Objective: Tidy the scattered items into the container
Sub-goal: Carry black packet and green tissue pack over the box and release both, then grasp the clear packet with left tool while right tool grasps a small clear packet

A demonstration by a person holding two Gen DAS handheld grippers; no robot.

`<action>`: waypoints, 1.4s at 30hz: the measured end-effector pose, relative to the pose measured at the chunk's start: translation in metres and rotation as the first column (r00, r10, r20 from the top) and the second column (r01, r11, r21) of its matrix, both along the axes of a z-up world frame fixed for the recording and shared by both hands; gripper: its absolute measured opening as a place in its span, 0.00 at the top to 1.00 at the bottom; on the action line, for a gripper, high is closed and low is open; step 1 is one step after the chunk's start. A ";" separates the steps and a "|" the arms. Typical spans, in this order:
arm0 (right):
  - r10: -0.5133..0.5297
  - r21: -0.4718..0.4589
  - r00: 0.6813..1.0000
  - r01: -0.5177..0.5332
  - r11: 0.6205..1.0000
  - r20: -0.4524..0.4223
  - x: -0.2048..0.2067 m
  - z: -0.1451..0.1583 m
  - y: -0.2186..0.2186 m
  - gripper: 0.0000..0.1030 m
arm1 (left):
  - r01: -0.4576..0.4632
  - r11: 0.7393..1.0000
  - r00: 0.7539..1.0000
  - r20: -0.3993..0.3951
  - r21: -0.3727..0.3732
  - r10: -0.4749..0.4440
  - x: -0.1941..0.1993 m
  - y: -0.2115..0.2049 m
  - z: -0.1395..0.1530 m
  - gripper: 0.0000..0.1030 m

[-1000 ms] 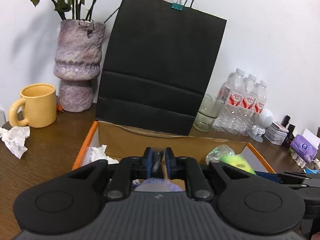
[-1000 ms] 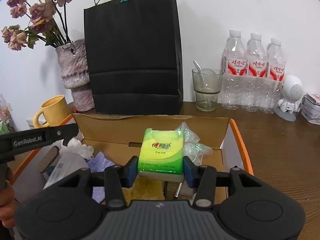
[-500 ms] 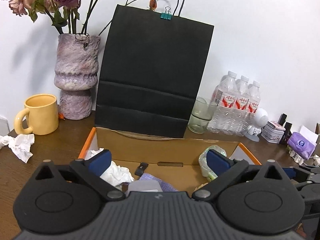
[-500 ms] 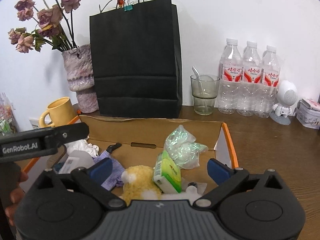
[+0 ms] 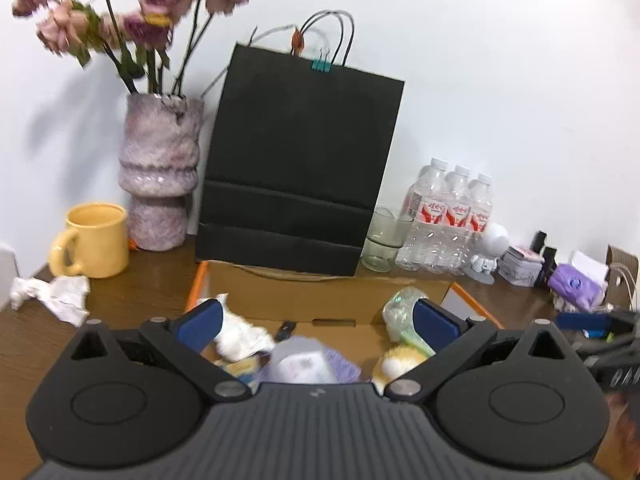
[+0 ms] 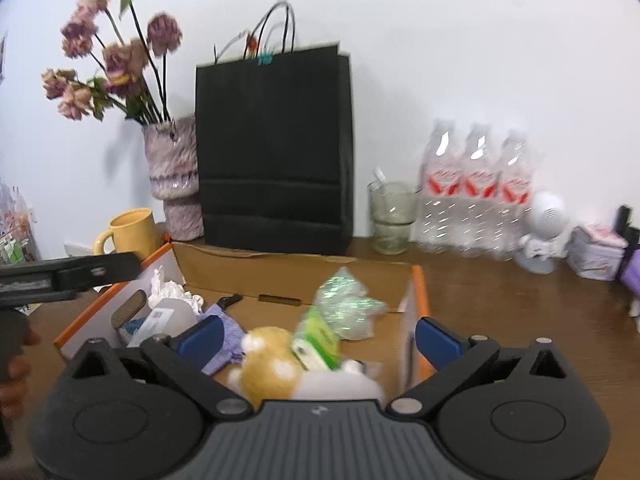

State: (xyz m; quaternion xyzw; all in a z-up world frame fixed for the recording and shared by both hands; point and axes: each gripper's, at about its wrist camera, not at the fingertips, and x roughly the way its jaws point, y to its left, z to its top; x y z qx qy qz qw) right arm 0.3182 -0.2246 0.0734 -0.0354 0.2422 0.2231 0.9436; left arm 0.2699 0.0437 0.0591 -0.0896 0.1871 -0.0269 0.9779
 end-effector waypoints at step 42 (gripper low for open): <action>-0.029 -0.008 0.976 0.027 1.000 -0.217 -0.046 -0.090 -0.032 0.87 | 0.199 0.972 0.947 -0.279 0.122 -0.159 -0.076 -0.036 -0.085 0.84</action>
